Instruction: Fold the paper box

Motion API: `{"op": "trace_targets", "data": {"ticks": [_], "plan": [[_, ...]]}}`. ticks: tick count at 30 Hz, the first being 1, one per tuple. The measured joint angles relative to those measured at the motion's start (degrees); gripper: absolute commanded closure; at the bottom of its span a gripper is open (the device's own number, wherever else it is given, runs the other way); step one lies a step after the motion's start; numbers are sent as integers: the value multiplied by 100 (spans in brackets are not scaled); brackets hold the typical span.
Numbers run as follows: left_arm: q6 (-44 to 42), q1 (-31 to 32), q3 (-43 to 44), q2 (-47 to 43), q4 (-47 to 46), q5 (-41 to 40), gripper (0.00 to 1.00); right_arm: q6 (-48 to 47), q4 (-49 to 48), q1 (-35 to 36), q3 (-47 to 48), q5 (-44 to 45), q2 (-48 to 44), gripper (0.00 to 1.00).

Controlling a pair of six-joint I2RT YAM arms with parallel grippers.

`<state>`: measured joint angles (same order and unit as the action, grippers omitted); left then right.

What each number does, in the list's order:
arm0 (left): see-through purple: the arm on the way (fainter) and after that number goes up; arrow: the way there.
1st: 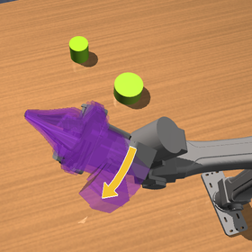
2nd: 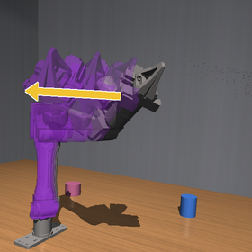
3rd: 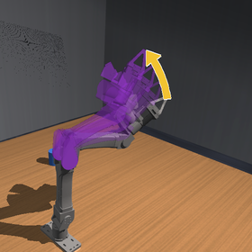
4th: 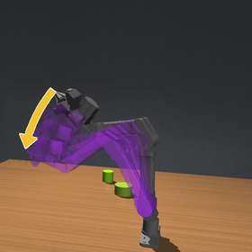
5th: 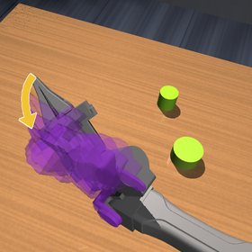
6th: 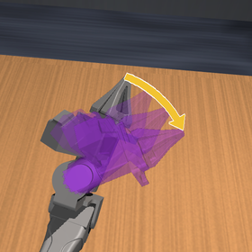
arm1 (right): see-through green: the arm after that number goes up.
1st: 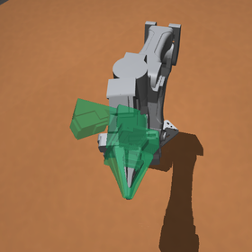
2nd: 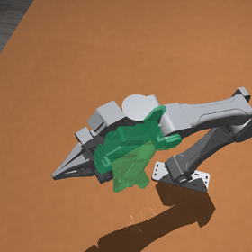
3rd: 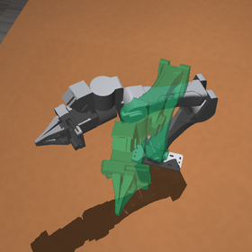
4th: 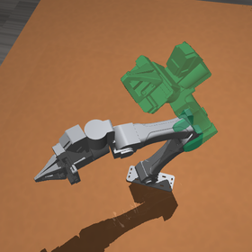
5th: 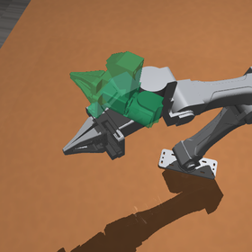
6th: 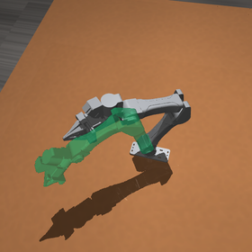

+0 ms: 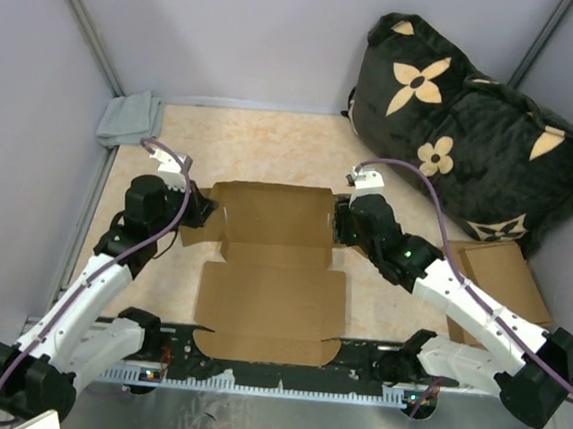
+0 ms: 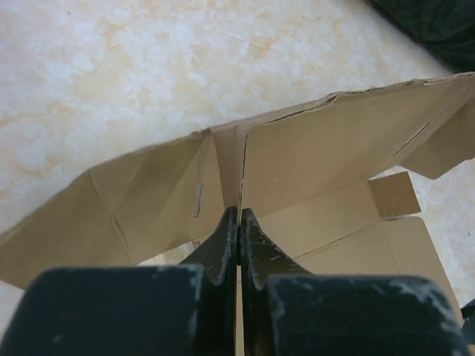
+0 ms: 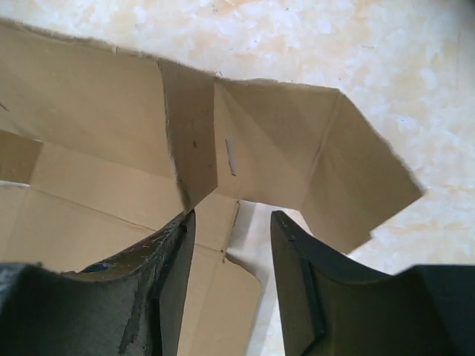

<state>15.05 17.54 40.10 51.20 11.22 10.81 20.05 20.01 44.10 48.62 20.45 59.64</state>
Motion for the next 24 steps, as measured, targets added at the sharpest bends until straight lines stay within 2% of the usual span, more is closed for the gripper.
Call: {"op": "trace_targets", "data": {"ticks": [5, 10, 16, 24], "plan": [[153, -4, -691, -566, -588, 4, 100, -2, 841, 2, 503, -17, 17, 50], [192, 2, -826, -723, -726, -50, 100, -52, 1263, 2, 1040, -52, 55, 51], [210, 59, -925, -824, -780, -304, 100, -177, 1482, 0, 1257, -190, 153, 55], [201, 138, -962, -839, -785, -481, 100, -334, 1567, 4, 1615, -382, 778, 62]]}}
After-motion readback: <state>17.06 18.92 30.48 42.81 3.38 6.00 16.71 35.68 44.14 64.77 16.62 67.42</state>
